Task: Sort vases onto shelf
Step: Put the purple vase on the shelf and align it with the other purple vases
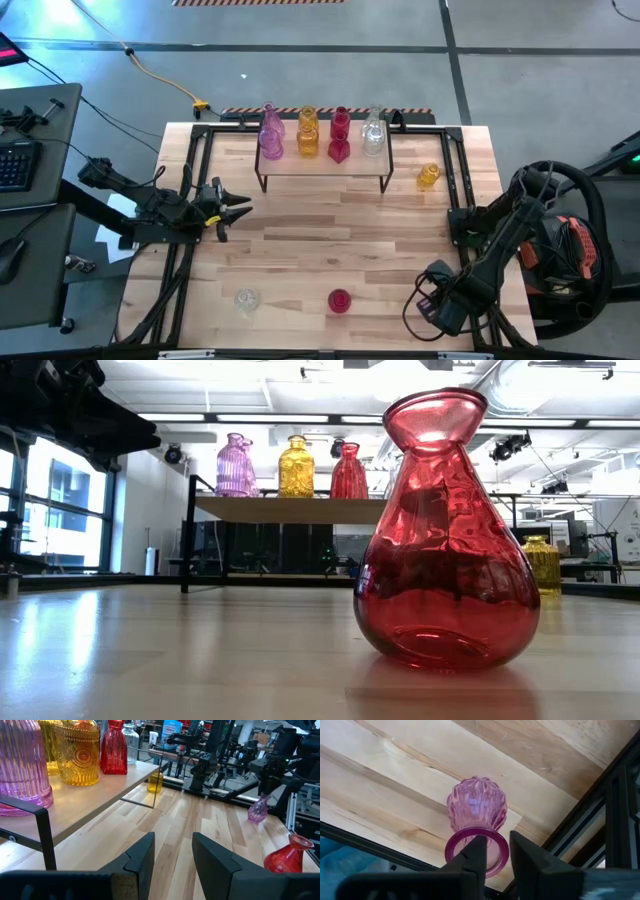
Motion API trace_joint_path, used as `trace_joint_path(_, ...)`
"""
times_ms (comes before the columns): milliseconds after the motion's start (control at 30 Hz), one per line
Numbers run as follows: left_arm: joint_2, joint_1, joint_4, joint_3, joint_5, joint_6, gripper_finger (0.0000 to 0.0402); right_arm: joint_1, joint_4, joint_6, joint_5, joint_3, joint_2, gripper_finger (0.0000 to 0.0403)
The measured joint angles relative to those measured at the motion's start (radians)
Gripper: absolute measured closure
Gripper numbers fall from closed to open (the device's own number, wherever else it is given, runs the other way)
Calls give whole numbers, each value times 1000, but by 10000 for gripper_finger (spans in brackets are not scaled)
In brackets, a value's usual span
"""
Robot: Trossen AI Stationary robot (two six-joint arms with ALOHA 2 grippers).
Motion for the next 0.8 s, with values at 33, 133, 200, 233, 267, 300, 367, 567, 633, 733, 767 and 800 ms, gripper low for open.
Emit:
trace_joint_path(33, 0, 0, 0, 0, 0, 0, 280, 0, 0, 0, 0, 0, 0, 355)
trace_joint_path(133, 0, 0, 0, 0, 0, 0, 280, 0, 4, 2, 0, 1, -1, 390)
trace_joint_path(200, 0, 0, 0, 0, 0, 0, 280, -2, 8, 2, 0, 2, -3, 396)
trace_joint_path(233, 0, 0, 0, 0, 0, 0, 280, -3, 6, 4, -1, 2, -3, 394)
trace_joint_path(267, 0, 0, 0, 0, 0, 0, 280, -3, 5, 7, -1, 2, -3, 391)
trace_joint_path(300, 0, 0, 1, 0, 0, 0, 280, -3, 7, 9, -1, 2, -3, 391)
trace_joint_path(367, 0, 0, 6, 0, 0, 0, 280, -3, 12, 18, -1, 2, -5, 394)
trace_joint_path(567, 0, 0, 87, -1, 1, 0, 280, -8, 60, 25, -3, 2, -12, 399)
trace_joint_path(633, 0, 0, 112, -1, 4, 1, 280, -13, 79, 25, -3, 1, -16, 401)
trace_joint_path(733, 0, 0, 132, -1, 38, 1, 280, -31, 92, 22, -4, 0, -25, 401)
trace_joint_path(767, 0, 0, 132, -1, 54, 1, 280, -38, 94, 15, -4, 0, -28, 402)
trace_joint_path(800, 0, 0, 132, -1, 69, 1, 280, -47, 96, 1, -2, 0, -29, 402)
